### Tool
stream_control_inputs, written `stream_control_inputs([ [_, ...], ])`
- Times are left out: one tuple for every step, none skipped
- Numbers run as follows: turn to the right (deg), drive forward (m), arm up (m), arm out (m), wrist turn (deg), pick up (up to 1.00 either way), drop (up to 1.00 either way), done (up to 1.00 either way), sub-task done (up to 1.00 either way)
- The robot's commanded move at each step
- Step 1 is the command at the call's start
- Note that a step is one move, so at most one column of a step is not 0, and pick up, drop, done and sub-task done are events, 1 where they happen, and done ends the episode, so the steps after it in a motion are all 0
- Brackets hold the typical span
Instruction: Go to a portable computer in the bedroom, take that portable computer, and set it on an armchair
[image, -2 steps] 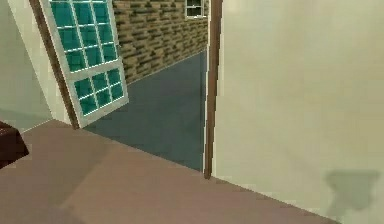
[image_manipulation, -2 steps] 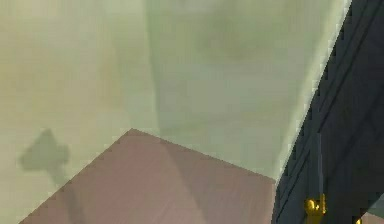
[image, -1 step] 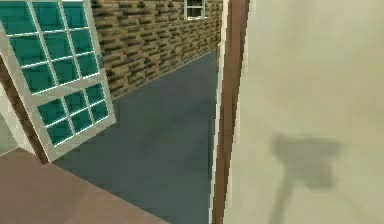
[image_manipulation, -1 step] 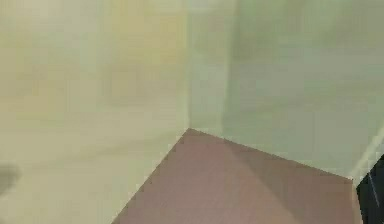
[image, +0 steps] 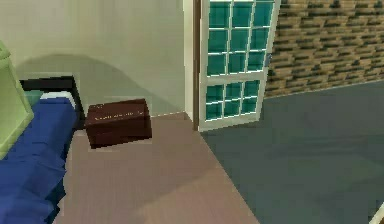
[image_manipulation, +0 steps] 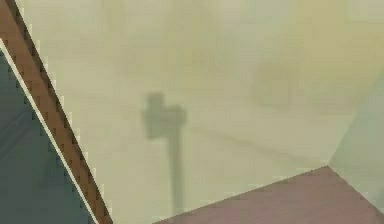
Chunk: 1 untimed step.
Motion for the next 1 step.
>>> stream_control_inputs([
  [-12.0,0.00,0.00,0.00,0.0,0.00,0.00,0.00,0.00],
])
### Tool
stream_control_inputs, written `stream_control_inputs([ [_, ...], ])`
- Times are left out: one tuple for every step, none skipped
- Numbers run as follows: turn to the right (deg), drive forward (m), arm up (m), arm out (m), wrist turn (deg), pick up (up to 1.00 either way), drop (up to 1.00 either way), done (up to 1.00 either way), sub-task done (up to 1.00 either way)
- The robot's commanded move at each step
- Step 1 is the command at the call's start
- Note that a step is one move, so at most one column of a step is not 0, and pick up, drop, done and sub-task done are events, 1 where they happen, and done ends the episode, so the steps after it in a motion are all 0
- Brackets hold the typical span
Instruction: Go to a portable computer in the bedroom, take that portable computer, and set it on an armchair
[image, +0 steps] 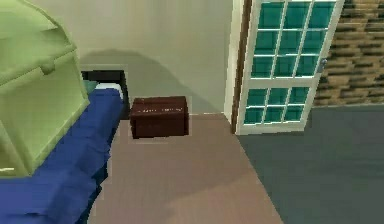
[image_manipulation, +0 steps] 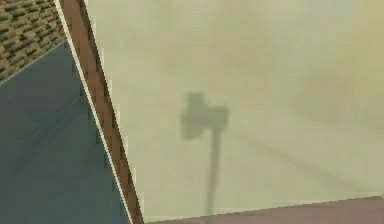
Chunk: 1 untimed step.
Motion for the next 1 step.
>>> stream_control_inputs([
  [0.0,0.45,0.00,0.00,0.0,0.00,0.00,0.00,0.00],
])
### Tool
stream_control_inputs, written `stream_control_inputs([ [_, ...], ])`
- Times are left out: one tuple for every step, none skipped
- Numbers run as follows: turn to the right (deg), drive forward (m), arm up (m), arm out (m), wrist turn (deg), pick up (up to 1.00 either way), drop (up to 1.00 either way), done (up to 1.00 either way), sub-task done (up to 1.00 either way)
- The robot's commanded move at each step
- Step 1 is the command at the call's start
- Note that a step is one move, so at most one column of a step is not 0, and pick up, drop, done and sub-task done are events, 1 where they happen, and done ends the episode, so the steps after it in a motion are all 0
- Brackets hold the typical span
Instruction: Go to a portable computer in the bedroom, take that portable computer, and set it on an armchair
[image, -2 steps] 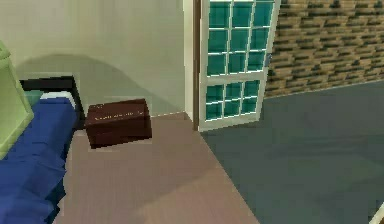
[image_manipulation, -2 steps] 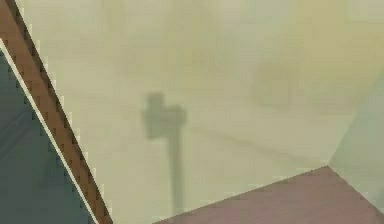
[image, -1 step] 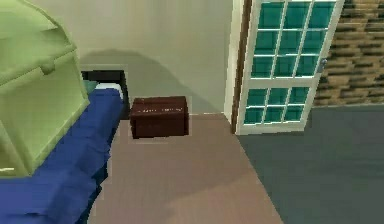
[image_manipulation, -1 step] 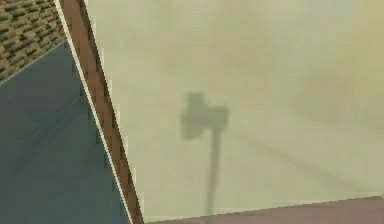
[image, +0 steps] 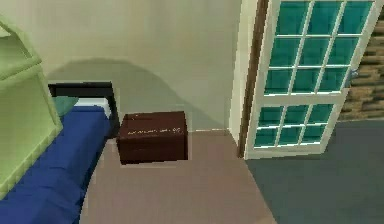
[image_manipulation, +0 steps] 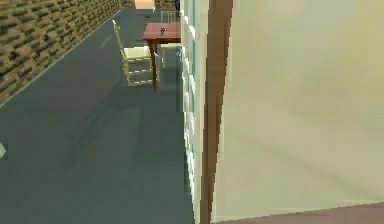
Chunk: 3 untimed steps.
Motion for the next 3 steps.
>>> stream_control_inputs([
  [42.0,0.00,0.00,0.00,0.0,0.00,0.00,0.00,0.00],
  [0.0,0.60,0.00,0.00,0.0,0.00,0.00,0.00,0.00],
  [33.0,0.00,0.00,0.00,0.0,0.00,0.00,0.00,0.00],
])
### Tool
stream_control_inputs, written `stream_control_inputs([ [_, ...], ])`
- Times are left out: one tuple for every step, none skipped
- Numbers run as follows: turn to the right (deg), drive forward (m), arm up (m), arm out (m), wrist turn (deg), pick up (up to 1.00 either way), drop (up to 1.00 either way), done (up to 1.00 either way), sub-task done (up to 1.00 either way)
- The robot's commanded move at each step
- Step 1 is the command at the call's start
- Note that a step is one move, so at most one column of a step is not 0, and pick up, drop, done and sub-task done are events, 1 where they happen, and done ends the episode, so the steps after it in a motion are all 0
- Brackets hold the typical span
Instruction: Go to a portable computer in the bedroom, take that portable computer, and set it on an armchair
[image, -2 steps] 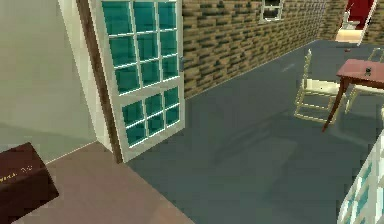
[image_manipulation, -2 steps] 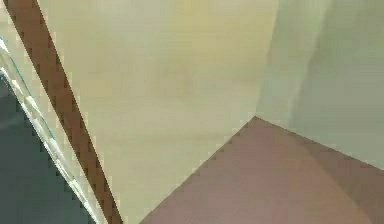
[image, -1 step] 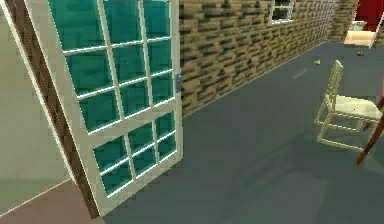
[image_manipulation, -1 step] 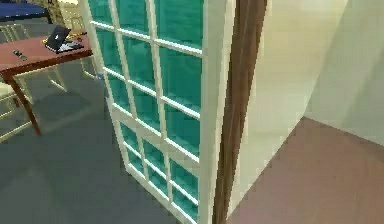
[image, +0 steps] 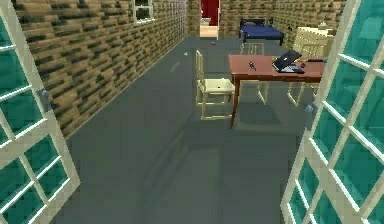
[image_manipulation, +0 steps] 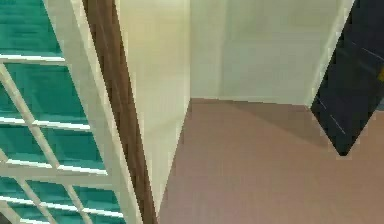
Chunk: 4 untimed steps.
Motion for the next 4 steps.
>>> stream_control_inputs([
  [0.0,1.00,0.00,0.00,0.0,0.00,0.00,0.00,0.00],
  [3.0,0.00,0.00,0.00,0.0,0.00,0.00,0.00,0.00],
  [0.0,0.35,0.00,0.00,0.0,0.00,0.00,0.00,0.00],
  [45.0,0.00,0.00,0.00,0.0,0.00,0.00,0.00,0.00],
])
